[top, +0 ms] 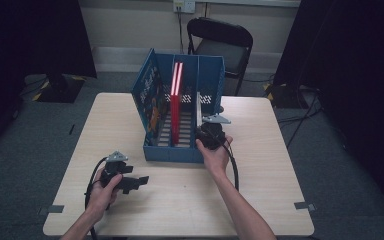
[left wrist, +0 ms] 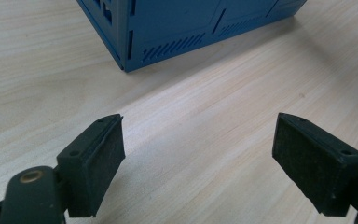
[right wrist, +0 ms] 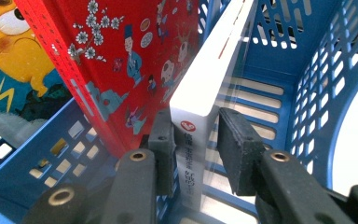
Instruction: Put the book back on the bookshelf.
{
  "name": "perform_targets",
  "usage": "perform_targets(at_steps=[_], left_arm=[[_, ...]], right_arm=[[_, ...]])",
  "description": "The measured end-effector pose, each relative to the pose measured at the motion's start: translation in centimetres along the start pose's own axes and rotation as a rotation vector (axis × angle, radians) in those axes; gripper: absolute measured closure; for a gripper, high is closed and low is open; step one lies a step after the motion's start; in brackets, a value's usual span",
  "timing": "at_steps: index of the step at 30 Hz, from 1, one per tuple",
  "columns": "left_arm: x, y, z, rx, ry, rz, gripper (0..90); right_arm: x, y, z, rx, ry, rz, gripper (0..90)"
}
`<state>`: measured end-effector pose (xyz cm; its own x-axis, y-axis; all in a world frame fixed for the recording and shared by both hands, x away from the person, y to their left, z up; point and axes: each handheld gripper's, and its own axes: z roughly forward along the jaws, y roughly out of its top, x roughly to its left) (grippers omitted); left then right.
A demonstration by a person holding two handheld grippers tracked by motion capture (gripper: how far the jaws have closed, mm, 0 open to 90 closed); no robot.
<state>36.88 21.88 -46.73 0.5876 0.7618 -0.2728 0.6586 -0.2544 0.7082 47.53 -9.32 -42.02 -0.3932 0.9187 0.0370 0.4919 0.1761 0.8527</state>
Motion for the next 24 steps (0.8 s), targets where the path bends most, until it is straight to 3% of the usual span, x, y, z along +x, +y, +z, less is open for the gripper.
perform_targets(at_steps=[16, 22, 24], left_arm=[[-0.09, 0.04, -0.12, -0.004, -0.001, 0.009, 16.6], [-0.15, 0.04, -0.03, -0.005, -0.002, 0.008, 16.6], [-0.14, 0.05, -0.08, -0.006, -0.001, 0.011, 16.6]], right_arm=[[0.35, 0.76, 0.77, 0.021, -0.017, -0.022, 67.3], [0.23, 0.65, 0.80, 0.020, -0.008, -0.020, 66.2], [0.09, 0.59, 0.78, 0.020, 0.005, -0.016, 62.2]])
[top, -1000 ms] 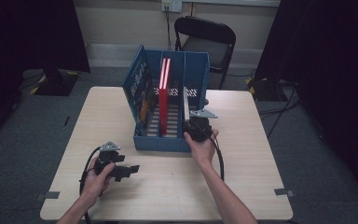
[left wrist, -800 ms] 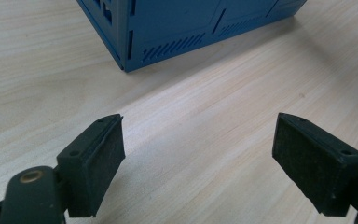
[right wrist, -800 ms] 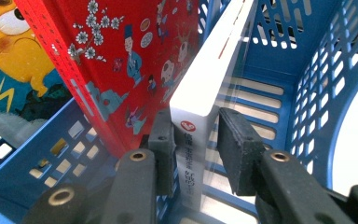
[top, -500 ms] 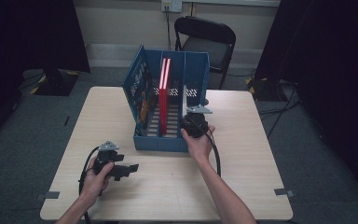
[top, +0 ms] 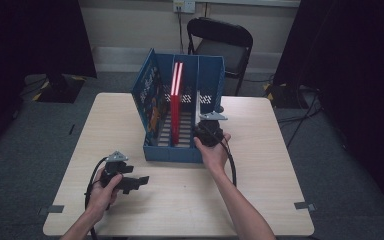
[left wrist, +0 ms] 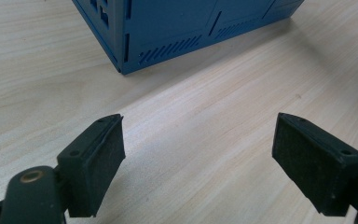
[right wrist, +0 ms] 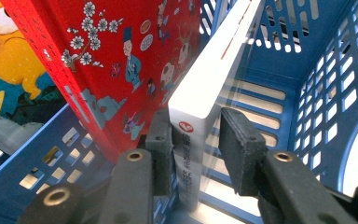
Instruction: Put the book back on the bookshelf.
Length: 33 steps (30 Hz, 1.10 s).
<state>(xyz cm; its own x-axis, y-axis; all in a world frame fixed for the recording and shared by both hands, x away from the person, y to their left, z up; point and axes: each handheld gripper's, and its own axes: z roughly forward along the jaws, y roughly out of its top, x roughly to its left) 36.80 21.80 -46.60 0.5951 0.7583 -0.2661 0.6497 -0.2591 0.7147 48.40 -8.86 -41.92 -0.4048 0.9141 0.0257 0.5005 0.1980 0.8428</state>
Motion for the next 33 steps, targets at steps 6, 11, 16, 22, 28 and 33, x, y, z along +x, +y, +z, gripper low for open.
perform_targets(at_steps=[6, 11, 16, 22, 28, 33], left_arm=[[-0.1, 0.0, -0.1, 0.009, 0.006, 0.010, 17.0], [0.0, 0.0, -0.2, 0.006, 0.010, 0.007, 17.1], [0.1, 0.0, -0.3, -0.005, -0.005, -0.005, 17.5], [0.1, -0.1, -0.5, -0.010, 0.012, -0.006, 17.5], [0.2, -0.1, -0.6, -0.008, 0.030, 0.000, 17.9], [0.2, -0.1, -0.6, -0.013, 0.038, 0.004, 17.8]], right_arm=[[-0.1, -0.4, -0.4, -0.013, 0.022, -0.006, 55.4], [-0.3, -0.5, -0.8, -0.020, 0.035, -0.003, 46.3], [-0.4, -0.1, -1.8, -0.032, 0.073, -0.024, 38.0], [-1.0, -0.1, -3.5, -0.026, 0.130, -0.043, 28.1], [-1.7, -0.5, -5.8, -0.070, 0.132, -0.076, 24.4], [-2.7, -1.1, -7.7, -0.082, 0.134, -0.080, 22.0]])
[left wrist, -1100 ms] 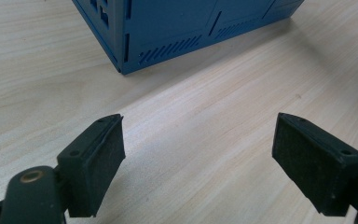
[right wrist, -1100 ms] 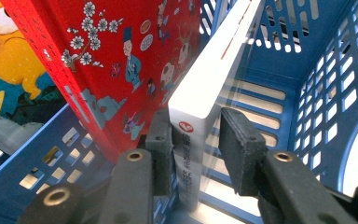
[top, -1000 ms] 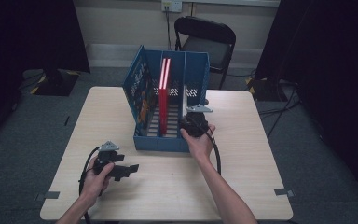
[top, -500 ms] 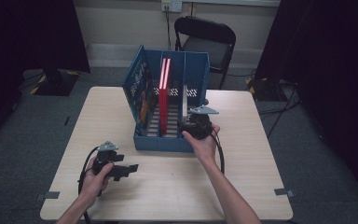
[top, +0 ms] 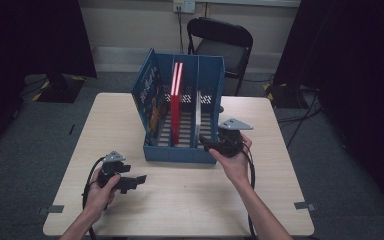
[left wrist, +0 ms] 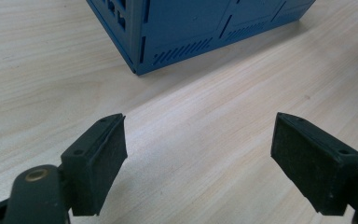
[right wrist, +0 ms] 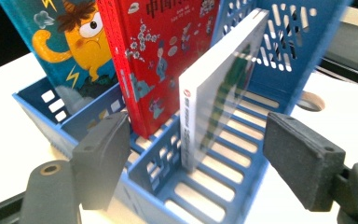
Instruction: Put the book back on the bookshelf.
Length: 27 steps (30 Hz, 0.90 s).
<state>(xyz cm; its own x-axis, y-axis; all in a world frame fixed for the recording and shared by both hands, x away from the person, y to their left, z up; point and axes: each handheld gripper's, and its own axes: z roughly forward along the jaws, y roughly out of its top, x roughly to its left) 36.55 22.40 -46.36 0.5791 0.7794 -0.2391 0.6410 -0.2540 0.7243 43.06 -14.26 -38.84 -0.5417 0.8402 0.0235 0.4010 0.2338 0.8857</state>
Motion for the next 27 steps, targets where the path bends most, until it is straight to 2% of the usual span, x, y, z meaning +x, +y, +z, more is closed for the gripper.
perform_targets(at_steps=[5, 11, 15, 18, 21, 25, 27], left_arm=[[0.0, 0.0, -0.1, -0.005, 0.005, 0.004, 17.6], [0.1, -0.1, -0.2, -0.004, 0.009, 0.002, 17.4], [0.1, -0.1, -0.1, -0.003, 0.015, 0.000, 17.4], [0.1, -0.1, -0.2, -0.002, 0.016, 0.003, 17.4], [0.1, -0.1, -0.2, 0.002, 0.028, 0.002, 17.4], [0.2, -0.1, -0.2, -0.005, 0.033, -0.010, 17.4], [0.2, -0.1, -0.3, -0.002, 0.034, -0.005, 17.4]], right_arm=[[-1.0, -0.9, -2.0, 0.024, 0.023, 0.020, 17.8], [-2.0, -2.3, -4.8, 0.012, 0.005, 0.024, 17.6], [-2.8, -3.3, -6.7, 0.000, -0.005, 0.045, 17.6], [-3.5, -4.3, -8.0, 0.011, -0.019, 0.050, 17.6], [-4.4, -5.6, -9.2, 0.028, -0.016, 0.084, 17.8], [-5.4, -7.2, -10.6, 0.030, -0.039, 0.112, 18.1], [-5.9, -8.2, -11.1, 0.054, -0.042, 0.133, 18.0]])
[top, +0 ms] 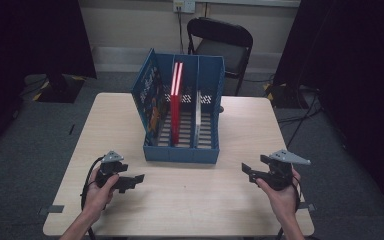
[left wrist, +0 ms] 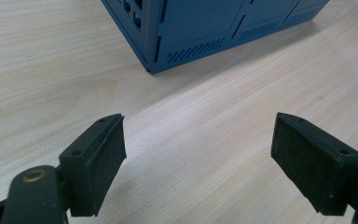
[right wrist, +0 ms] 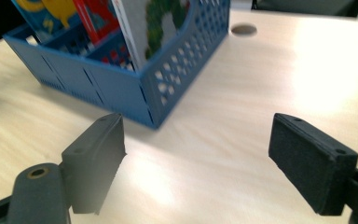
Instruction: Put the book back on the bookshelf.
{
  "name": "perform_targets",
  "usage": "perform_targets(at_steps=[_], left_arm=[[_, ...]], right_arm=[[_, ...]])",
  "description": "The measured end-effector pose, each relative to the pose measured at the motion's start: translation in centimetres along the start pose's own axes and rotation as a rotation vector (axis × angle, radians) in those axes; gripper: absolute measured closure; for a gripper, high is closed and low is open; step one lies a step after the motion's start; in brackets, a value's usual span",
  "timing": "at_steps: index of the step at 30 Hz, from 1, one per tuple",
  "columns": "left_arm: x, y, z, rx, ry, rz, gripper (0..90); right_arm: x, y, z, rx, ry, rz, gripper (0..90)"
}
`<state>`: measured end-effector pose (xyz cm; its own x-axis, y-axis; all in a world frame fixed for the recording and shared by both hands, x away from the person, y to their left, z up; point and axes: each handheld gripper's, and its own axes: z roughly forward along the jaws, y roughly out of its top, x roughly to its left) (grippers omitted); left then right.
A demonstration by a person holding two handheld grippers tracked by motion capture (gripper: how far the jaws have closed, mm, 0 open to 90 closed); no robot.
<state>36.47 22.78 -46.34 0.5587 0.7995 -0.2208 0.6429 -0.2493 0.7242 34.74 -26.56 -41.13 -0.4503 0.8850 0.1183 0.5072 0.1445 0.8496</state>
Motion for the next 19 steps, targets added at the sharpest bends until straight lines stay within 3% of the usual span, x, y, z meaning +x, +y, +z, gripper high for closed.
perform_targets(at_steps=[7, 13, 14, 19], left_arm=[[0.0, -0.1, 0.0, 0.002, 0.001, -0.003, 17.4], [-0.2, 0.0, 0.1, 0.004, 0.002, 0.019, 17.4], [-0.2, 0.0, 0.1, 0.004, 0.004, 0.020, 17.3], [-0.2, 0.0, 0.2, 0.010, 0.003, 0.028, 17.4]], right_arm=[[-1.7, -2.9, -0.7, 0.047, -0.011, 0.067, 18.1], [-2.9, -4.9, -0.2, 0.109, -0.113, 0.005, 19.9], [-3.2, -5.1, -0.2, 0.117, -0.130, 0.011, 19.8], [-3.6, -5.4, -0.1, 0.128, -0.153, 0.017, 19.4]])
